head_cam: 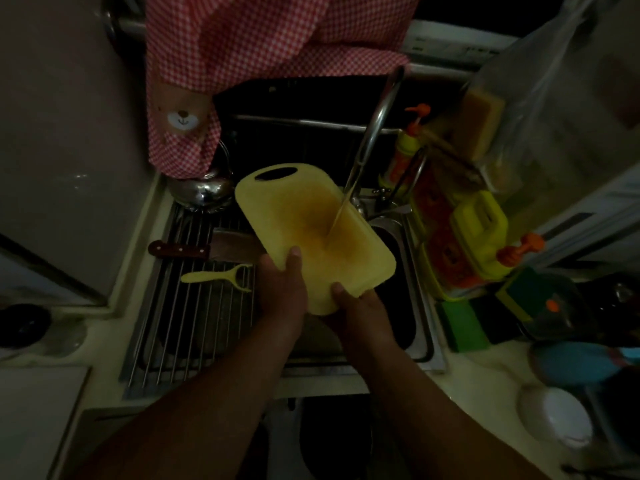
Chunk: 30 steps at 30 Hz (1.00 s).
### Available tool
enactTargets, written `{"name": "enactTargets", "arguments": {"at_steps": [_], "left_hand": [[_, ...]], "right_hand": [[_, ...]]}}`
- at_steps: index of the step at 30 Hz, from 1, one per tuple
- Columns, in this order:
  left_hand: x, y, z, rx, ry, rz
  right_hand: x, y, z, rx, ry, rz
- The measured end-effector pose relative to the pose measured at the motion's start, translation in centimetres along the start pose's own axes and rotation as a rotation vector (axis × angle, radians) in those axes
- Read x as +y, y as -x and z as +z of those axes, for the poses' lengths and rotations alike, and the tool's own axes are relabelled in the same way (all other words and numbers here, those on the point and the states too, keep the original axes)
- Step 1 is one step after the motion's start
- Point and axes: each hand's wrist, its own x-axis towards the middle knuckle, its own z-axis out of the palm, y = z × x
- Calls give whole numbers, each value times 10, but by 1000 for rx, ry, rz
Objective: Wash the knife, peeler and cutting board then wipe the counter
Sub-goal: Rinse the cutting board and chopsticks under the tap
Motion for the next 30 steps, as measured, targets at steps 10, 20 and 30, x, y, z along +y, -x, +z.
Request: {"name": "enactTargets", "arguments": {"at_steps": [10, 20, 30], "left_hand": [[52, -70, -58, -386, 246, -300], [77, -36, -59, -561, -145, -245], [73, 8, 1, -532, -227, -201]], "right_hand": [[-40, -26, -104, -22, 318, 281], [-38, -49, -112, 226, 885, 199], [-51, 43, -44, -160, 1058, -444]]}}
